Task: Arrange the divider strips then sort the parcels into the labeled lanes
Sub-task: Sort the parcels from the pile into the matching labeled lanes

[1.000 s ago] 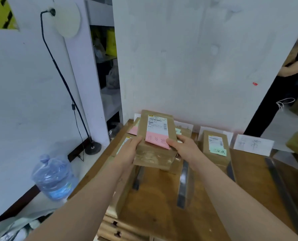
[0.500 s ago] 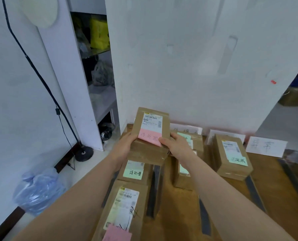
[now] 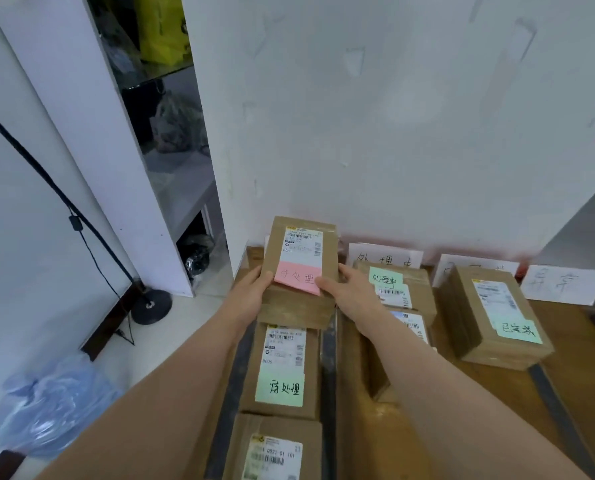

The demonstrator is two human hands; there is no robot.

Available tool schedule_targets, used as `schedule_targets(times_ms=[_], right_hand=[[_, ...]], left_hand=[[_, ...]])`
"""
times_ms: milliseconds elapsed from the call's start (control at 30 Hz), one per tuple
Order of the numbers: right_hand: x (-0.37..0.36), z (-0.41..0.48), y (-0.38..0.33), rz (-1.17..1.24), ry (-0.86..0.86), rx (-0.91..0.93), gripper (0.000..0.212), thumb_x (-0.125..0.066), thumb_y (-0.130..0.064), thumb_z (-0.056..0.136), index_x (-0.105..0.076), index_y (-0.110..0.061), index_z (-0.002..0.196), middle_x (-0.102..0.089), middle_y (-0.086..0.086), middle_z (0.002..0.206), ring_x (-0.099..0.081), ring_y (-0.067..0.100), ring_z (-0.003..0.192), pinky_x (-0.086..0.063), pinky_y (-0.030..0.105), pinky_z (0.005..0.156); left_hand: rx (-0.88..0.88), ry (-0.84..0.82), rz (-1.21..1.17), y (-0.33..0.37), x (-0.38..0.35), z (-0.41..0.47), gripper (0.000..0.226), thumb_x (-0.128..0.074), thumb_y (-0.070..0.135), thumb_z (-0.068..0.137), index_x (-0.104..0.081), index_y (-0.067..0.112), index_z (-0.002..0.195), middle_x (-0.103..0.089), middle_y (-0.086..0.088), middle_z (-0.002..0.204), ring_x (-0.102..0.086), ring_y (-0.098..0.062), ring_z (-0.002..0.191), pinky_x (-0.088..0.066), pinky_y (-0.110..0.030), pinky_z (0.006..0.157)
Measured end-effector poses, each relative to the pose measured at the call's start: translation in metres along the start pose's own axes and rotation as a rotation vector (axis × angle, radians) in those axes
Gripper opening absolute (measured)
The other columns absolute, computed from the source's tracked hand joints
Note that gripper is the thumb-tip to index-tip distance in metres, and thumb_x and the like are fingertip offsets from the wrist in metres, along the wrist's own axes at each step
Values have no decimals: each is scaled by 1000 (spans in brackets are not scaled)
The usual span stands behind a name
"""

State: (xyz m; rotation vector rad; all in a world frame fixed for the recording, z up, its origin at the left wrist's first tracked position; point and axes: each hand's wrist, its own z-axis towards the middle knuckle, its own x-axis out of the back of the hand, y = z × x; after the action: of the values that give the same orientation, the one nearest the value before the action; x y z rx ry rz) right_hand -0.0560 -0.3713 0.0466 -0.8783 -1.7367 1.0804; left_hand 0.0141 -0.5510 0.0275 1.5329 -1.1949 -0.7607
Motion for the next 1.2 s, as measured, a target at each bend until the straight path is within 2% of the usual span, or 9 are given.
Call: schedule_targets(times_ms=[167,267,467,567,667,733,900,1067,1200], right_hand=[[-12,11,5,-29,23,-36,52,-67,-25,90,-48,-22,138,-62,-3,125,-58,6,95,-48,16,66],[-17,14,7,-33,34,-51,54,-67,-24,90,-45,-23,139,-62,-2,127,-60,13,107,-53,24,77],[-19,12,6,-92,77,-57,54,-65,-30,90,-44,-23,140,-62,-3,128,-59,4,92,-46,13,58],[-12,2,0,-166,123,-26,60,-64,-37,90,-42,-23,144,-58,-3,135,-58,10,108,-50,21,75],[-1,-15,-9,-279,191,48,52,-62,-38,90,-48,-25,139,-57,-6,134,-53,5,98,-42,17,72],[10,-29,-13,-369,272,75,48,-59,-37,92,-50,-26,138,-57,-4,135,-54,11,105,-42,21,79],[53,-82,-13,-458,372,112,45,-56,-36,95,-49,-30,139,-52,-5,142,-51,17,125,-47,33,99],[112,-153,0,-474,484,106,43,-56,-39,95,-49,-30,137,-56,-16,128,-56,-1,104,-50,21,82],[176,-214,22,-470,599,88,39,-57,-33,95,-54,-27,134,-58,-9,132,-57,3,106,-51,20,82]], left_hand=[[38,-63,-4,-12,6,18,34,-46,47,100,-57,35,130,-69,5,117,-66,-19,109,-53,-46,95],[47,-81,-2,-17,7,23,38,-44,44,101,-52,33,137,-69,4,119,-66,-19,109,-54,-47,94],[21,-37,76,-14,8,22,39,-42,46,102,-49,31,137,-65,6,120,-64,-14,105,-56,-39,87],[-80,76,242,-1,8,15,37,-43,40,102,-44,31,138,-55,20,108,-54,0,91,-47,-23,73],[-239,142,441,20,7,6,40,-44,33,100,-47,24,139,-56,10,123,-54,-9,105,-51,-36,90],[-340,146,561,35,3,-4,42,-46,31,100,-49,22,140,-56,0,135,-53,-17,120,-47,-40,100],[-612,58,812,69,-32,-49,34,-49,30,99,-60,21,130,-59,-1,136,-52,-23,125,-39,-38,102],[-792,-23,975,87,-94,-101,31,-46,32,99,-63,21,122,-65,0,119,-58,-21,102,-42,-34,90],[-869,-89,984,94,-164,-148,38,-46,36,99,-56,26,134,-59,3,136,-54,-20,121,-39,-40,105]])
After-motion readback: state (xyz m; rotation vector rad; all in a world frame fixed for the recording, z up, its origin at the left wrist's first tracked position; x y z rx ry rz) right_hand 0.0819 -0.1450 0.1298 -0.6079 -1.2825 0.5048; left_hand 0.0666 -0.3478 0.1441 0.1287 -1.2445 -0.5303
